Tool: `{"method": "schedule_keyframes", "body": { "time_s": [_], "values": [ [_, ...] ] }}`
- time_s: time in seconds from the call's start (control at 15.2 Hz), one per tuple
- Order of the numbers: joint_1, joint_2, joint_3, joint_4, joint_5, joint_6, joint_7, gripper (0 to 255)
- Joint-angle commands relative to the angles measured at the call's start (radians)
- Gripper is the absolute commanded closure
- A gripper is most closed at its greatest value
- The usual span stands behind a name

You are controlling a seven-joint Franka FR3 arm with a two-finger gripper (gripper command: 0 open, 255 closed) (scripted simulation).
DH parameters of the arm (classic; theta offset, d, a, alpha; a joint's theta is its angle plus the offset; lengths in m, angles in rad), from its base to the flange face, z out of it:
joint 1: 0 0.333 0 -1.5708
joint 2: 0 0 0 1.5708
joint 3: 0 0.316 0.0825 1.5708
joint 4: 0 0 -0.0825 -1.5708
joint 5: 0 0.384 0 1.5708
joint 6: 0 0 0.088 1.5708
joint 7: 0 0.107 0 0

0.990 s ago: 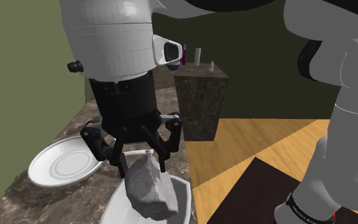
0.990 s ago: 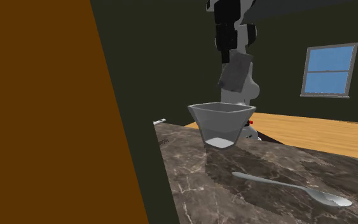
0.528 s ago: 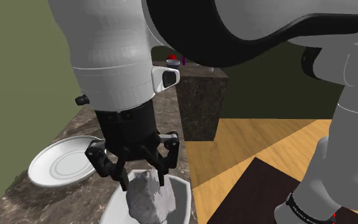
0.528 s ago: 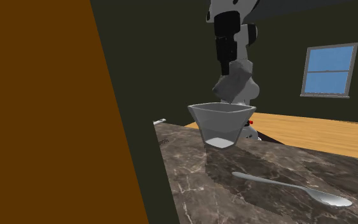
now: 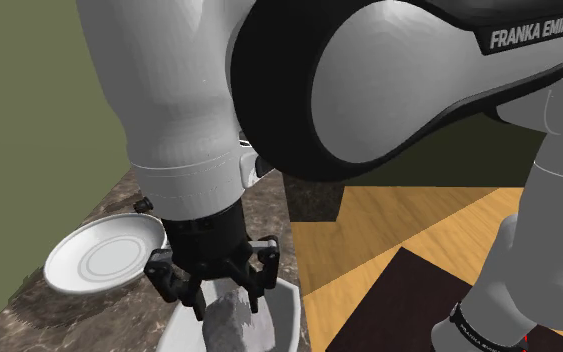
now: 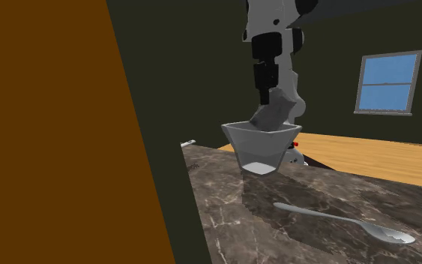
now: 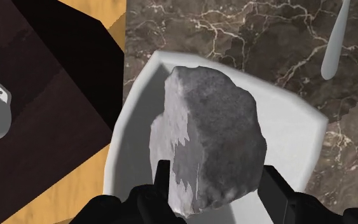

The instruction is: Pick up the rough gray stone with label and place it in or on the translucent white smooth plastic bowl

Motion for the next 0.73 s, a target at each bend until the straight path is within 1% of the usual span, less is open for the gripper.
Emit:
{"method": "schedule_keyframes", "body": {
  "time_s": [0.0,0.4,0.46,0.66],
  "values": [
    [-0.002,-0.003,0.0,-0.018,0.002,0.018,-0.001,255],
    [-0.001,-0.002,0.0,-0.018,0.002,0.017,0.0,255],
    [-0.001,-0.002,0.0,-0.018,0.001,0.017,0.0,0],
    [-0.001,-0.002,0.0,-0.018,0.002,0.017,-0.001,0]
  ]
}}
